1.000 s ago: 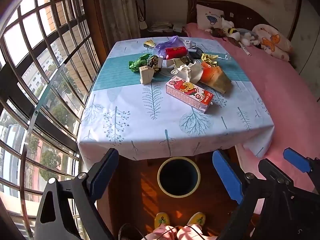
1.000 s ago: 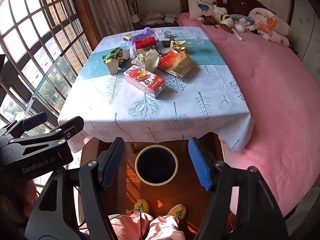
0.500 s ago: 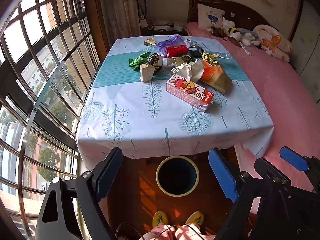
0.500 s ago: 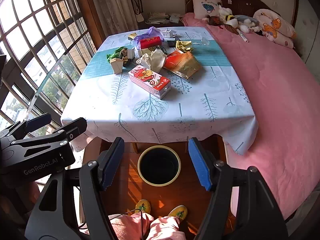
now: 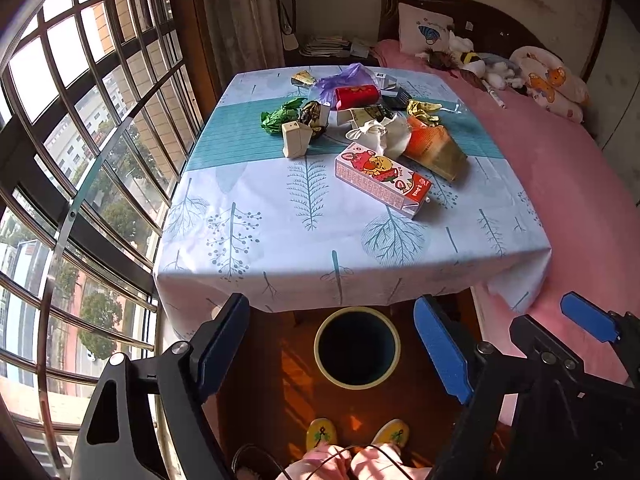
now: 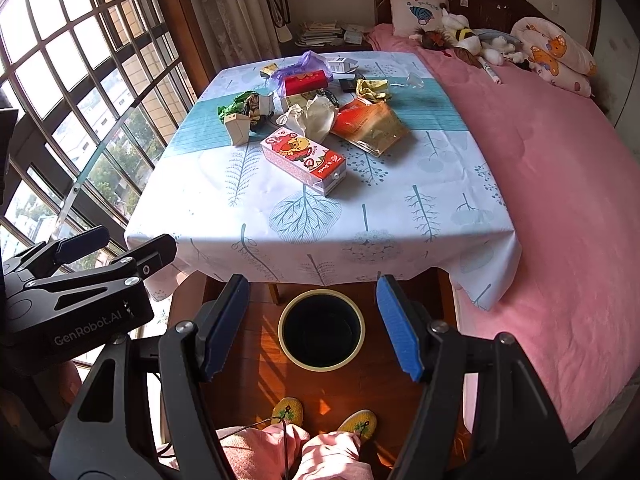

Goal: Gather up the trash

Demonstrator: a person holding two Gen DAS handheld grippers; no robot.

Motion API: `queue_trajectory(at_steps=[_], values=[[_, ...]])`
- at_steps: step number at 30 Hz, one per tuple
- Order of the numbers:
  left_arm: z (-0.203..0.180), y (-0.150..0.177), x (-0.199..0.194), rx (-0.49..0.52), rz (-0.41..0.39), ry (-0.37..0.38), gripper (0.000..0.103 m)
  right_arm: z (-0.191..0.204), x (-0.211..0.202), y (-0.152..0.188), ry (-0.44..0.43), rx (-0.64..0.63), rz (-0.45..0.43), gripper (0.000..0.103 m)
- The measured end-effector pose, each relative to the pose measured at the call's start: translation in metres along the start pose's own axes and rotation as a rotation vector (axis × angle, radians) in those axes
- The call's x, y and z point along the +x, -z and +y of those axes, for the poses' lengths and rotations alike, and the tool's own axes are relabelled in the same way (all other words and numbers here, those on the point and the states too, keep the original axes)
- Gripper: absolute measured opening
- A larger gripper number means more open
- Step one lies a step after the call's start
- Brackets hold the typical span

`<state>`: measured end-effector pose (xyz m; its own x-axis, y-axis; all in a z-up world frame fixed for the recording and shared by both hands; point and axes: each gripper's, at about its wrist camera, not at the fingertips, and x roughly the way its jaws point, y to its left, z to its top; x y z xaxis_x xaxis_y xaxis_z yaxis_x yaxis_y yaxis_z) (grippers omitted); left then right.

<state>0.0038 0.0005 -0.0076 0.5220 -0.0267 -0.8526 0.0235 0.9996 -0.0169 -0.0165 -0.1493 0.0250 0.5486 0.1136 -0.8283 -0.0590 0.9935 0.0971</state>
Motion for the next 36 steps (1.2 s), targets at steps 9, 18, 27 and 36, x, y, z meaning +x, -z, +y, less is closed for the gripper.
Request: queue_trajectory(at_steps=[9,18,27,36], values=[[-0.002,0.003,-0.003,0.002,0.0,0.003,0.086,0.003,-0.002,0.003,-0.006,-0.013,-0.004,0.064],[-0.003,0.005,-0.006,-0.024,0.009,0.001,0.086,0.004,-0.007,0.005,-0.018,-0.033,-0.01,0.064],[-0.005,0.008,-0.011,-0.039,0.005,-0.027,0.086,-0.005,-0.011,0.004,-0.042,-0.028,-0.014,0.064],[-0.012,0.012,-0.024,-0.033,-0.019,-0.069,0.086,-0.007,-0.015,0.003,-0.074,-0.065,-0.026,0.064]])
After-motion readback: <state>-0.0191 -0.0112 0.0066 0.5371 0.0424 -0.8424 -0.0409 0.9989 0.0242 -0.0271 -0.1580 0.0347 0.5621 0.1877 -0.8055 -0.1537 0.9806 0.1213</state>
